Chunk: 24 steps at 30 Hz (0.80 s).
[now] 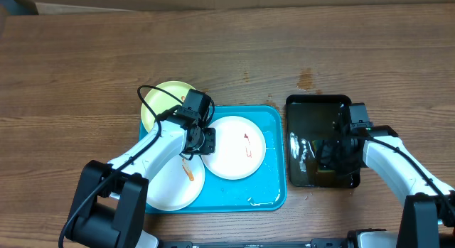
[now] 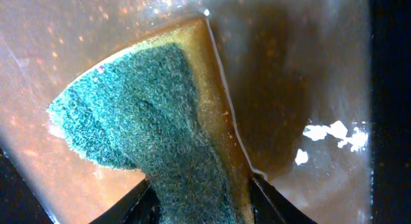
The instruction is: Clean dirty plates on tray and stack at the side
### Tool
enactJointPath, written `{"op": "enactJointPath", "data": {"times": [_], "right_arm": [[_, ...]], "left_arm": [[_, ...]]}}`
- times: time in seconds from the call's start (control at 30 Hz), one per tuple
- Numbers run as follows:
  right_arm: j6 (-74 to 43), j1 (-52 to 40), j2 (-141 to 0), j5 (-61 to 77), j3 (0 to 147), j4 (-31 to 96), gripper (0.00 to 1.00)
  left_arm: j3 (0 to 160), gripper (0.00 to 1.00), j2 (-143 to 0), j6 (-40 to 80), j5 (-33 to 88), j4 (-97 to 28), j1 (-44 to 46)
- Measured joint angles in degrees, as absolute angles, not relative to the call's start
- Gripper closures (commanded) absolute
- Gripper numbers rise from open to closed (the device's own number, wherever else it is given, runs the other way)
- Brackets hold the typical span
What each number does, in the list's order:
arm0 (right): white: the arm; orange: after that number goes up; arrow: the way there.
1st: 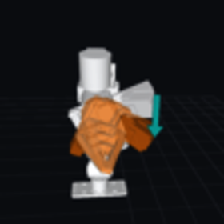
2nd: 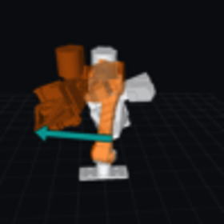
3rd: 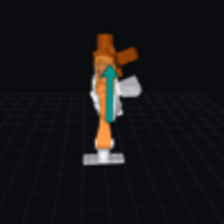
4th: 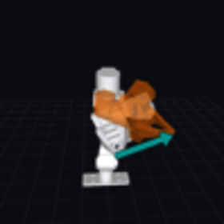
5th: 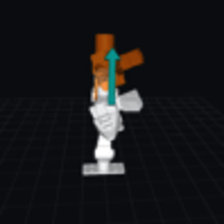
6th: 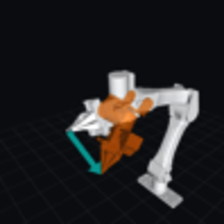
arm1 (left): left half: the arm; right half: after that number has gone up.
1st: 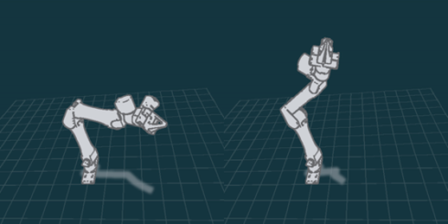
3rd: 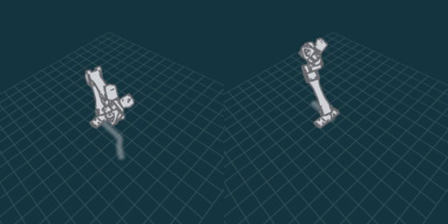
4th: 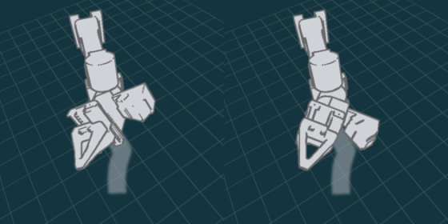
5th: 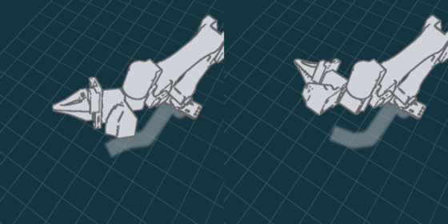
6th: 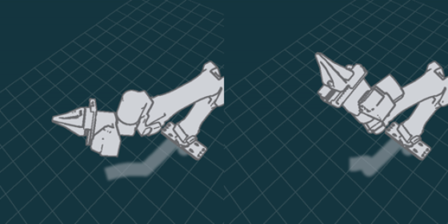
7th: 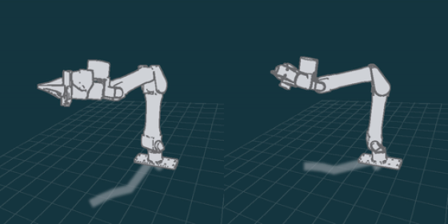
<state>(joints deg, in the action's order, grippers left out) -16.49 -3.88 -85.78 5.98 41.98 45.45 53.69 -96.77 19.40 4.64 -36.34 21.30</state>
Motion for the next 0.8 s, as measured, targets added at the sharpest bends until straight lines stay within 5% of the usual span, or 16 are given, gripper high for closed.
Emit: {"op": "enactJointPath", "data": {"times": [0.07,0.23,0.27,0.3,0.33,0.4,0.63,0.8], "right_arm": [[-16.5,-3.9,-85.8,6.5,42.0,45.8,0.95],[-16.5,-3.9,-85.8,7.8,42.0,45.8,0.96],[-16.5,-3.9,-85.8,8.0,42.0,45.6,0.9],[-16.4,-3.9,-85.8,8.1,42.0,45.1,0.56],[-16.8,-3.9,-85.8,8.1,42.0,45.0,0.34],[-16.7,-3.9,-85.8,8.2,42.0,44.9,0.25],[-16.5,-3.9,-85.8,8.4,42.0,41.3,0.24],[-16.7,-3.9,-85.8,8.4,42.0,37.0,0.46]], "left_arm": [[53.7,0.75,-96.8,19.4,4.6,-36.3,21.3],[53.7,0.74,-96.8,19.4,4.6,-36.3,21.3],[53.7,0.74,-96.8,19.4,4.6,-36.3,21.3],[53.7,0.74,-96.8,19.4,4.6,-36.3,21.3],[53.7,0.74,-96.8,19.4,4.6,-36.3,21.3],[53.7,0.74,-96.8,19.4,4.6,-36.3,21.3],[53.7,0.74,-96.8,19.4,4.6,-36.3,21.3],[53.7,0.74,-96.8,19.4,4.6,-36.2,21.3]]}}
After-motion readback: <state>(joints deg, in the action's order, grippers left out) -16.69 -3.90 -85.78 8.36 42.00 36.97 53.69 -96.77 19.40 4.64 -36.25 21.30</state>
